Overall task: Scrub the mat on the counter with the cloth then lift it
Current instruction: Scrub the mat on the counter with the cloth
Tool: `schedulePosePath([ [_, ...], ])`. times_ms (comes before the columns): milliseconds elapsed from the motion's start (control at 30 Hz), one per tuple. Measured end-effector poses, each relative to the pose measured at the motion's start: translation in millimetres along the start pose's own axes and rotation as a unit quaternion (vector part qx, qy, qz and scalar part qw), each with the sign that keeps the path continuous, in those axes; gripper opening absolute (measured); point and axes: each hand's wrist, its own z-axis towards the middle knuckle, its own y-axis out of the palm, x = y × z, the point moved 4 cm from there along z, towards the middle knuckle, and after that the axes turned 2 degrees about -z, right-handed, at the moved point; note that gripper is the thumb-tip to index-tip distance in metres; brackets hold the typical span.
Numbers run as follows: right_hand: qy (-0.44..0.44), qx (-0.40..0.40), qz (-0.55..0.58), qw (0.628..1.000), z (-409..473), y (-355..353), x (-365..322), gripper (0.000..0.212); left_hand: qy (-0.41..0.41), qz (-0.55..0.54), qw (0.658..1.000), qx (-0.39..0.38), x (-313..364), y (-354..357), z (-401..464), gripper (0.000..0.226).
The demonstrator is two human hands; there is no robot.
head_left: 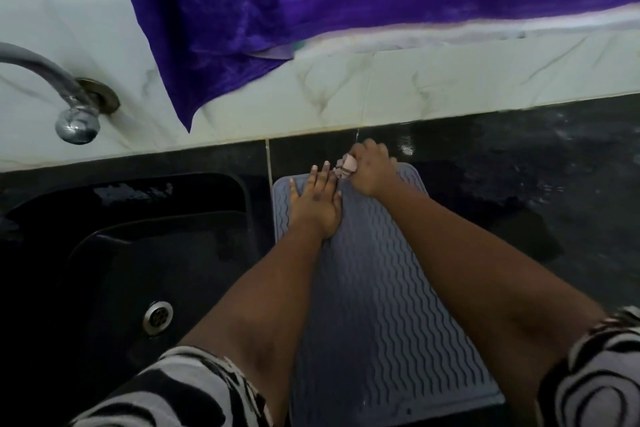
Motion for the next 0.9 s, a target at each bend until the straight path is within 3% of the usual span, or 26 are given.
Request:
schedulePosePath([
  [167,-0.030,0.055,-0.048,0.997,-6,23,5,0.022,0.000,0.001,1.000,0.009,-2,4,1,0.054],
  [300,-0.022,-0.010,0.013,1.000,-46,23,13,0.028,-0.003,0.001,1.000,0.006,1,-1,-2,0.054],
  [500,-0.040,0.026,0.011,0.999,-183,26,15,0.018,-0.011,0.019,1.000,0.015,5,-6,-6,0.055],
  [600,-0.027,-0.048,0.032,0.998,-217,26,17,0.018,-0.009,0.024,1.000,0.015,5,-6,-6,0.055],
  [667,-0.002,-0.091,0.187,0.978,-198,7,13,0.018,-0.010,0.023,0.999,0.022,4,-8,-7,0.055],
  [733,-0.001,-0.017,0.270,0.963,-150,-18,10,0.018,-0.009,0.021,1.000,0.020,6,-7,-6,0.055],
  [800,-0.019,0.052,0.191,0.980,-87,-30,6,0.009,-0.013,0.026,0.999,0.017,4,-6,-5,0.055],
  [900,-0.021,0.028,0.070,0.997,-25,-13,6,0.023,-0.016,0.022,1.000,0.015,4,-7,-4,0.054],
])
